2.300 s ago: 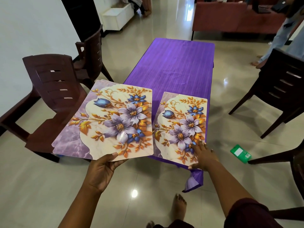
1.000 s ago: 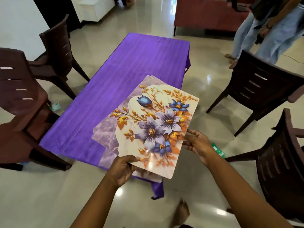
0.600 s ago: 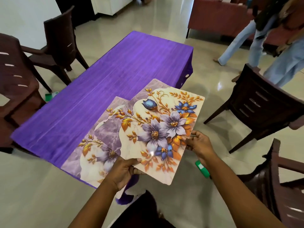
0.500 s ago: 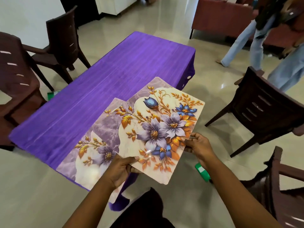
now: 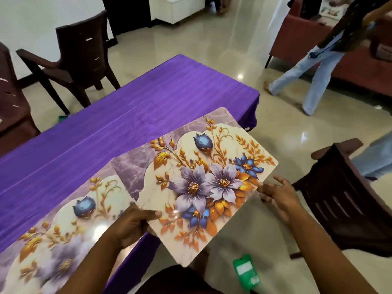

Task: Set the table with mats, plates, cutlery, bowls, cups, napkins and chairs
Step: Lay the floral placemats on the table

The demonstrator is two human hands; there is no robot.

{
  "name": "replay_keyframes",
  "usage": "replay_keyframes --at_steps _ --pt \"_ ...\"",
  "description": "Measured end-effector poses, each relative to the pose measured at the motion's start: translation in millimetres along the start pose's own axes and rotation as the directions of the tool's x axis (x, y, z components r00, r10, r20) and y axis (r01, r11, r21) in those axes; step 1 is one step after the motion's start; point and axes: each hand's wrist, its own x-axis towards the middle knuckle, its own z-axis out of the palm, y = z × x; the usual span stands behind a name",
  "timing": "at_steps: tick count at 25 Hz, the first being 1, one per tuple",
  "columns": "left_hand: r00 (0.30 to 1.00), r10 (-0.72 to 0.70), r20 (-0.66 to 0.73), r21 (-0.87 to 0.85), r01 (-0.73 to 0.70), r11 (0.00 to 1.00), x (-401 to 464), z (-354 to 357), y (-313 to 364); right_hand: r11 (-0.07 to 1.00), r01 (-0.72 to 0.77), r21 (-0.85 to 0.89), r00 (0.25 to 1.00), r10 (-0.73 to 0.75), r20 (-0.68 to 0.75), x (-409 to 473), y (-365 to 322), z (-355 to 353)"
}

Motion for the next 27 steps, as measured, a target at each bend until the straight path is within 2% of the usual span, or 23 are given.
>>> replay_keyframes --at_steps 4,8,11,15,20,23,27 --pt "0.998 0.033 -0.050 0.050 -0.031 0.998 63 37 45 0.998 0.063 0.011 0.998 -0.063 -0.021 84 -74 -17" --pt "0.989 0.090 -0.121 0.044 -0.085 0.995 109 55 70 0.991 0.117 -0.069 0.992 -0.120 -0.030 157 -133 -25" --pt "0.973 0.130 -0.190 -0.002 -0.133 0.991 144 74 75 0.957 0.126 -0.260 0.988 -0.097 0.120 216 -180 -19" --pt "0.917 0.214 -0.336 -0.060 -0.247 0.967 197 110 68 0.787 0.210 -0.580 0.944 -0.010 0.329 300 -244 -1" --pt "0.855 0.227 -0.466 -0.187 -0.346 0.920 271 170 93 0.735 0.346 -0.583 0.837 0.040 0.546 408 -315 17" --pt "0.788 0.297 -0.540 -0.111 -0.416 0.902 312 192 109 0.747 0.350 -0.566 0.821 0.046 0.569 467 -332 27" --pt "0.687 0.396 -0.609 -0.035 -0.522 0.852 340 205 114 0.716 0.326 -0.617 0.775 0.171 0.608 522 -354 54"
